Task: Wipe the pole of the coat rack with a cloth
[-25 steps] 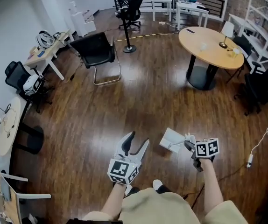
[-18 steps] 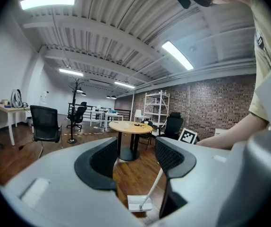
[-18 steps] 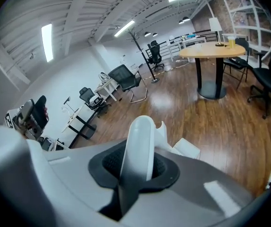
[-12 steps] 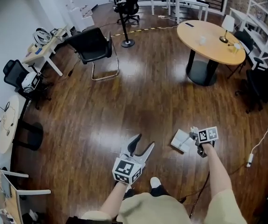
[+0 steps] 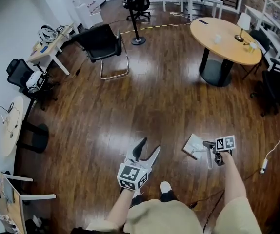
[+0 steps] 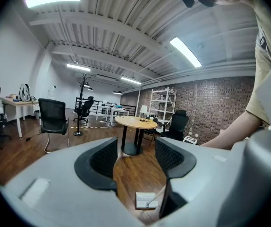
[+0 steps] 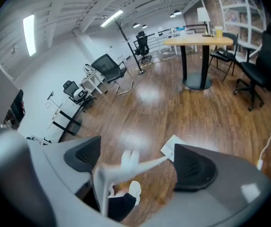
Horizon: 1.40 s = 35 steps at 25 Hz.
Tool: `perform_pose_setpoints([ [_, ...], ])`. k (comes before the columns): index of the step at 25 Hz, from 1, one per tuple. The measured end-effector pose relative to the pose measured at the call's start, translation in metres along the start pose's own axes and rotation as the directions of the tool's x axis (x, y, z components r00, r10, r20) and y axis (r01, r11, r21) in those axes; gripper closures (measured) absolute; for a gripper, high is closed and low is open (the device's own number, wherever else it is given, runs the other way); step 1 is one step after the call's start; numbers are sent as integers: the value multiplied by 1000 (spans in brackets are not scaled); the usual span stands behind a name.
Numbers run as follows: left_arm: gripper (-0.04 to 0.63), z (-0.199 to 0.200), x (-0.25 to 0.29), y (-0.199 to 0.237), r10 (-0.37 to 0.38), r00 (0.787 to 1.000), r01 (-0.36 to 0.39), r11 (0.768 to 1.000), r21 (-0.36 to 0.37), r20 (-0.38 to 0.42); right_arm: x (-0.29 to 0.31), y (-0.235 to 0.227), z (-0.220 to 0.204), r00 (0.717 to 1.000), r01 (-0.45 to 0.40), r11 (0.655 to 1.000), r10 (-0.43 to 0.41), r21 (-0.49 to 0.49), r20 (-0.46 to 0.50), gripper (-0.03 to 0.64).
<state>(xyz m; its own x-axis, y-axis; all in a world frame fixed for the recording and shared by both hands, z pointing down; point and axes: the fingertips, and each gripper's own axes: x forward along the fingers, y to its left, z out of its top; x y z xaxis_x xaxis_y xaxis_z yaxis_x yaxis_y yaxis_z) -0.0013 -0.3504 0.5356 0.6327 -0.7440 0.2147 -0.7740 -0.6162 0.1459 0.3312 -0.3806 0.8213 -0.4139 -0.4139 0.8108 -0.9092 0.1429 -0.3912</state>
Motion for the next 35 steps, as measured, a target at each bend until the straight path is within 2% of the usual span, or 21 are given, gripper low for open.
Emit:
perform_pose_setpoints([
  [2,365,2,-5,2,-3,1000,3,1000,2,9,-20,-7,2,995,86,994,-82,-69,65,98],
  [4,366,7,-12,7,-1,1000,1,1000,2,22,-48,7,19,973,174,970,-143,-171,181,95],
  [6,365,15,-20,13,5,999,-5,1000,1,42,-81,53,48,934,178,959,-94,-222,346,95],
  [8,365,23,-29,19,13,998,-13,1000,1,63,-113,109,77,865,140,961,-2,-238,502,95],
  [11,365,36,-44,29,31,995,-32,999,7,97,-150,179,103,758,98,959,101,-266,644,96],
  [15,367,50,-63,40,65,988,-71,997,32,140,-184,260,121,628,8,951,235,-308,742,97],
  [17,367,55,-77,49,88,984,-96,994,43,158,-192,304,119,576,9,939,277,-345,769,97],
  [18,367,57,-85,55,101,980,-110,993,45,169,-193,325,117,560,30,929,290,-368,776,97],
  [21,371,64,-109,73,153,967,-164,986,35,205,-191,380,114,538,109,889,323,-444,779,97],
  [24,376,68,-129,90,202,952,-212,977,18,230,-189,418,117,519,136,863,357,-487,777,98],
  [32,377,84,-163,120,309,905,-332,943,29,292,-183,451,125,516,180,846,353,-502,781,115],
  [35,377,87,-167,126,318,900,-341,940,29,299,-181,459,124,520,170,844,362,-509,774,124],
])
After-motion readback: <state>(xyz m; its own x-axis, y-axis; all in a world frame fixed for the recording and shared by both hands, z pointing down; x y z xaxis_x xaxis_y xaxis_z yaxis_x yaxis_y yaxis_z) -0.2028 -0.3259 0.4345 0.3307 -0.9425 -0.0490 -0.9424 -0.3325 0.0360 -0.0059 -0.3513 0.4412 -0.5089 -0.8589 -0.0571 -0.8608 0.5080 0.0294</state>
